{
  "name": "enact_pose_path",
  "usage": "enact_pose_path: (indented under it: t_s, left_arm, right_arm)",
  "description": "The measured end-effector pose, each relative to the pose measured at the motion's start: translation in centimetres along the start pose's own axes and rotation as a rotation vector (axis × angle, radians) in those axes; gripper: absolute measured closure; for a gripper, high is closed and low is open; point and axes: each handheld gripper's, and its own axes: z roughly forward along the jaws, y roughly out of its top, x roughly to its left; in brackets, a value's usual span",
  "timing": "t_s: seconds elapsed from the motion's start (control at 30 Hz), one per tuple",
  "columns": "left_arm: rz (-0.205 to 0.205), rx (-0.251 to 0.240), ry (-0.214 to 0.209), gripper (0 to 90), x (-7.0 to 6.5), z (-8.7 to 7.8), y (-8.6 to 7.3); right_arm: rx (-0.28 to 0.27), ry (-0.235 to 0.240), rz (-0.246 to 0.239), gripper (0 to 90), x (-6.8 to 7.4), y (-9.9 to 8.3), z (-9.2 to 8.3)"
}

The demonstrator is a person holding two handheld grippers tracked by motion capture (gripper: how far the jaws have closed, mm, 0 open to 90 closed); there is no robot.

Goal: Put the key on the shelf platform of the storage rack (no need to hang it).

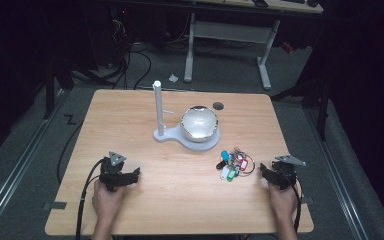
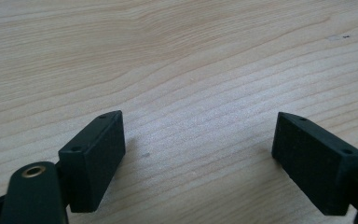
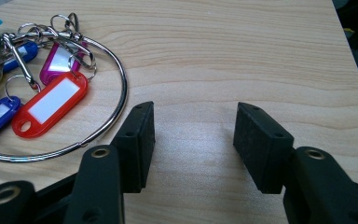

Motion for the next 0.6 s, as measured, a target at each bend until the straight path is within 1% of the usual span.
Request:
enact_pose_path:
  t_s: [0.6]
  left_arm:
    - [0.0,0.0,0.0,17.6,0.0,0.0,0.0]
  right_arm:
    - [-0.002,0.007,-0.003,46.3,0.03,0.0,0.03]
